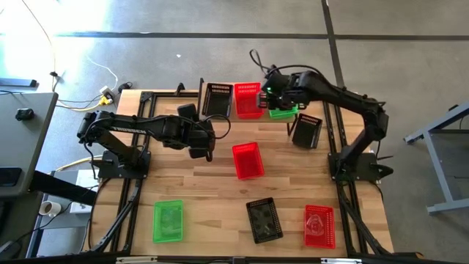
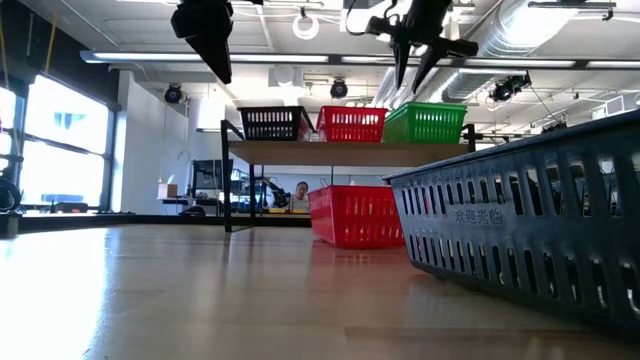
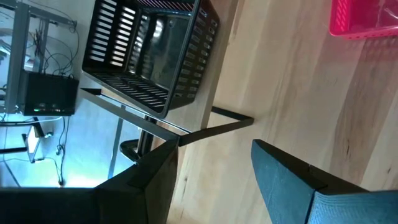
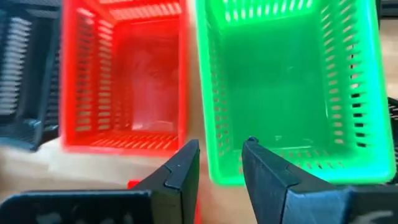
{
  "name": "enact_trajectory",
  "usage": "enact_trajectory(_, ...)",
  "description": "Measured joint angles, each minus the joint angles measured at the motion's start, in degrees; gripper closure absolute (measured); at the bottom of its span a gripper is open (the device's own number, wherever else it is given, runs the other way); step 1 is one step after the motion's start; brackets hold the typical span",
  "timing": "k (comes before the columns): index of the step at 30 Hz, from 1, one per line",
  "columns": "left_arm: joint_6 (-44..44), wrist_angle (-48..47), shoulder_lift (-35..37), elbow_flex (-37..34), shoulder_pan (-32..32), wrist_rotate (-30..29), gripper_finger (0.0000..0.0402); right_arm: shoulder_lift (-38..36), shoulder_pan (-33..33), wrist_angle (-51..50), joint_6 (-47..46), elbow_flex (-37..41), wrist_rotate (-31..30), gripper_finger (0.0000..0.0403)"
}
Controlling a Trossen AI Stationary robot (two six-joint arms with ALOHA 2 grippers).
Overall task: Stack baskets on shelf by color
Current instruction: Stack the top red bin on the red bin on the shelf
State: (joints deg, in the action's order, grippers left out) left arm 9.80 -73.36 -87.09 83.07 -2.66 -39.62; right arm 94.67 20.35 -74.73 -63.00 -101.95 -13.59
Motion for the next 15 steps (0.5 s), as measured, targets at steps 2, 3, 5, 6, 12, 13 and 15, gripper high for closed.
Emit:
enact_trajectory(2,0.0,0.0,0.0,0.0,0.0,0.1,0.0206,-1.0,-1.1,0.3,1.4,0.0,1.1,0.0295)
enact_trajectory(3,0.0,0.0,0.0,0.0,0.0,0.5,0.0206,-1.4,-1.9,0.5,2.2,0.0,2.0,0.0295)
enact_trajectory(5,0.0,-0.1,0.0,0.0,0.1,2.1,0.0206,-2.1,-4.0,0.7,3.6,0.0,3.3,0.0295)
enact_trajectory(6,0.0,-0.1,0.0,0.0,0.1,3.5,0.0206,-2.4,-5.3,0.7,4.1,0.0,3.4,0.0295)
enact_trajectory(12,-1.5,-0.3,0.0,0.0,0.3,14.2,0.0206,-2.9,-13.1,0.4,9.4,0.0,6.0,0.0295)
enact_trajectory(13,-1.5,-0.3,0.0,0.0,0.6,15.5,0.0206,-2.9,-14.4,0.3,10.6,0.0,6.7,0.0295)
enact_trajectory(15,-1.4,-0.3,0.0,0.0,1.3,17.5,0.0206,-2.6,-16.6,0.3,12.8,0.0,8.4,0.0295)
